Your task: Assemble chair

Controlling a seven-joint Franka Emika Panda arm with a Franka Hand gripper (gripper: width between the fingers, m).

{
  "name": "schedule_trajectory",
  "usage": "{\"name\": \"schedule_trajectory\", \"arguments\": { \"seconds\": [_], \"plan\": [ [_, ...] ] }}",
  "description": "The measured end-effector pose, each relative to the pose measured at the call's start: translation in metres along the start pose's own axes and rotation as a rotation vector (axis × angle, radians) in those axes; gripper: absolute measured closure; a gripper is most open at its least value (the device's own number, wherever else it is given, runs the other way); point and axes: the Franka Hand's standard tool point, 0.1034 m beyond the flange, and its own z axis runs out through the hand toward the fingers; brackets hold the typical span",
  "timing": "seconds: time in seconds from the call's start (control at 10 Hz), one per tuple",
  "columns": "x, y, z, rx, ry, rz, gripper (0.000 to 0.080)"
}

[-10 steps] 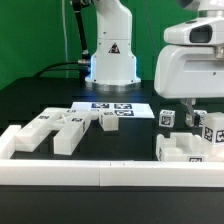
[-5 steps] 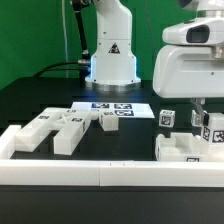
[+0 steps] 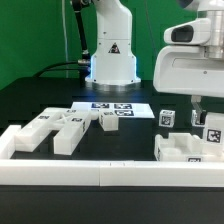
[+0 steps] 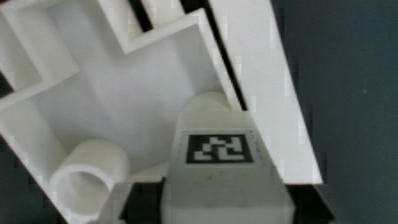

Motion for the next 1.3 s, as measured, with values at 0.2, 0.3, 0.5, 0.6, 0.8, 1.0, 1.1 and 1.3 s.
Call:
{"name": "schedule_trajectory", "arguments": {
  "seconds": [0.2, 0.3, 0.5, 0.6, 0.8, 1.0, 1.1, 1.3],
  "plan": [
    [0.0009, 0.0001, 0.0001, 0.008, 0.004, 0.178, 0.0509],
    [0.0005, -0.0008, 0.0000, 0.014, 0.000, 0.268, 0.0509],
    [-0.0002, -0.0032, 0.0000, 0.027, -0.004, 0.467, 0.0509],
    [-0.0002, -0.0036, -0.0001, 0.028, -0.004, 0.562, 0.0509],
    [-0.0013, -0.0056, -0.0005, 0.027, -0.008, 0.735, 0.0509],
    [-0.0015, -0.0059, -0.0006, 0.026, -0.008, 0.773, 0.0499],
    [-0.0018, -0.0062, -0.0006, 0.026, -0.008, 0.760, 0.0499],
    [-0.0033, -0.0067, -0.0015, 0.010, -0.019, 0.647, 0.0319]
  ]
}}
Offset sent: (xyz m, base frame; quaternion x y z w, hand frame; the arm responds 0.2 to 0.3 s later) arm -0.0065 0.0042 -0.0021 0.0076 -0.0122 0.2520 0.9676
